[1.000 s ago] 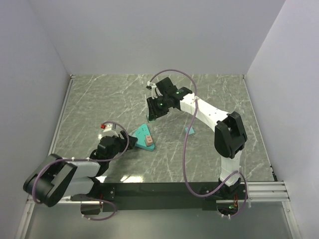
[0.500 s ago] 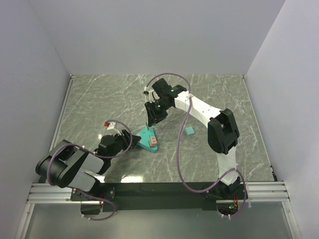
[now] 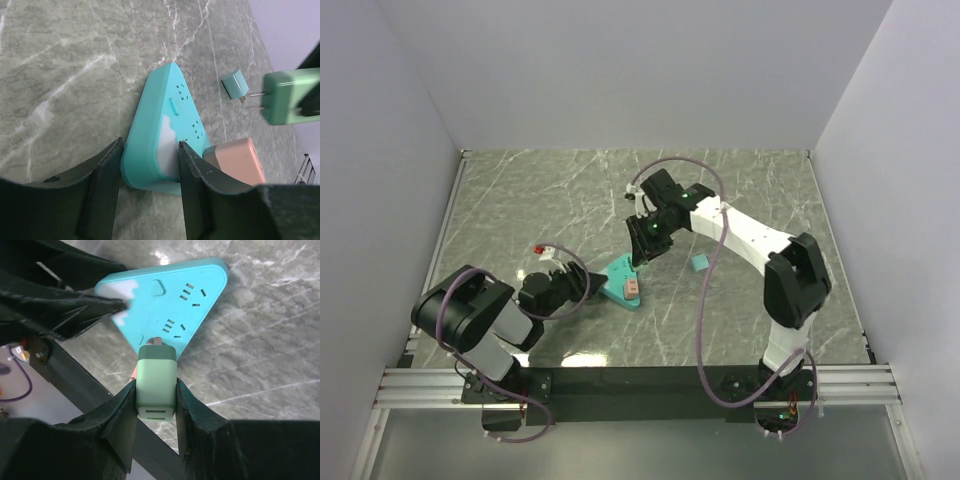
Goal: Insert the plug
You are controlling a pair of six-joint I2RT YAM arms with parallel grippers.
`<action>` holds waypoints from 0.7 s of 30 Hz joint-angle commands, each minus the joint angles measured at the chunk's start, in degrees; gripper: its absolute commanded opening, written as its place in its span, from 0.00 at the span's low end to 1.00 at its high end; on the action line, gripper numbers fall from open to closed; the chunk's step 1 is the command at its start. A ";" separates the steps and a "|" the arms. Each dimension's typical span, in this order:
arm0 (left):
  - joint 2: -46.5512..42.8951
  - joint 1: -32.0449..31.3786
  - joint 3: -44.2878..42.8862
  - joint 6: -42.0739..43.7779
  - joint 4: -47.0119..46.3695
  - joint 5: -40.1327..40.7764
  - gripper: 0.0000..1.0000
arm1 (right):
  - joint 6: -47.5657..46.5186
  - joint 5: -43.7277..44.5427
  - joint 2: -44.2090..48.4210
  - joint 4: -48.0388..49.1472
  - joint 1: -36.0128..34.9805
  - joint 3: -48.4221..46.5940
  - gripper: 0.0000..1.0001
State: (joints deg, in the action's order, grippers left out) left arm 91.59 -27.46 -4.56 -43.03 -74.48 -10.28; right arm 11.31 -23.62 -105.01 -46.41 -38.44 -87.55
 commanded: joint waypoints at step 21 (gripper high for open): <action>-23.40 -6.37 -0.37 16.83 0.57 10.11 0.00 | 4.86 -1.96 14.92 19.95 0.03 15.82 0.00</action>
State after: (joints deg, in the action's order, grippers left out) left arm 66.39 -33.47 -4.51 -28.21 -72.97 -1.67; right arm 15.44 -24.67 -93.93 -31.27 -38.41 -73.34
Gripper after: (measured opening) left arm 0.012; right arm 0.388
